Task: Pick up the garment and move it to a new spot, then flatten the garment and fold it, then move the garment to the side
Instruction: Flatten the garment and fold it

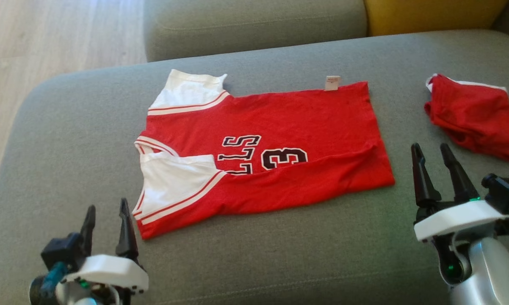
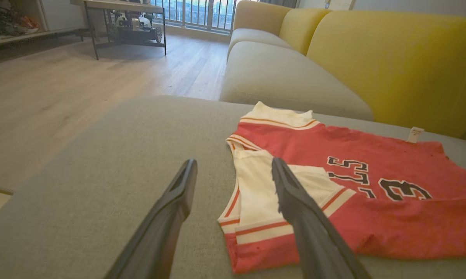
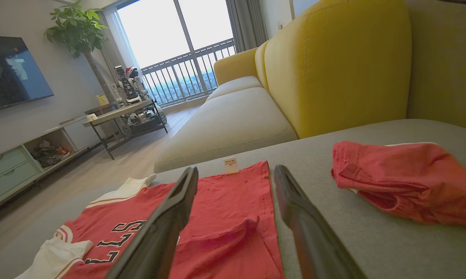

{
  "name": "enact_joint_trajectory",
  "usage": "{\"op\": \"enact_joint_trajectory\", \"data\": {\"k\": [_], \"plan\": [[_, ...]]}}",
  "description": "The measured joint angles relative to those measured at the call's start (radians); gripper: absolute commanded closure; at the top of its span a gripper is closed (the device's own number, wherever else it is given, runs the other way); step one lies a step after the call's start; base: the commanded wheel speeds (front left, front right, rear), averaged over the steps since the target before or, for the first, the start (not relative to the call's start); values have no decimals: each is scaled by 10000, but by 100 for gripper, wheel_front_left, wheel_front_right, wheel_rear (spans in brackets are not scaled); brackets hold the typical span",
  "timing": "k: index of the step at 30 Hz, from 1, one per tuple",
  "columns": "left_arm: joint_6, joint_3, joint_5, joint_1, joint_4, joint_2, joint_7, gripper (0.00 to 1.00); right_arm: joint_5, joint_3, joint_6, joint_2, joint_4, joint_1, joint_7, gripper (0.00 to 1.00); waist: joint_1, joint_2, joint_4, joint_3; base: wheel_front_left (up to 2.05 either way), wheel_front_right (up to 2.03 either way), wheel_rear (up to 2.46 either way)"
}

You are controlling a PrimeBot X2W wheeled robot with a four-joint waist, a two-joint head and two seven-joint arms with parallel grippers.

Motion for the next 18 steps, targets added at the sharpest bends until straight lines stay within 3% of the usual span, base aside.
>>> {"op": "enact_joint_trajectory", "data": {"k": [10,18], "plan": [[105,-224,117,-1080,2642,-255,792,0,-299,347,0,176,-466,-83,334,0,1,0,-547,446,0,0,0],[713,-207,113,-1796,4307,-313,1536,0,-291,437,0,207,-564,-88,337,0,1,0,-1040,857,0,0,0]]}}
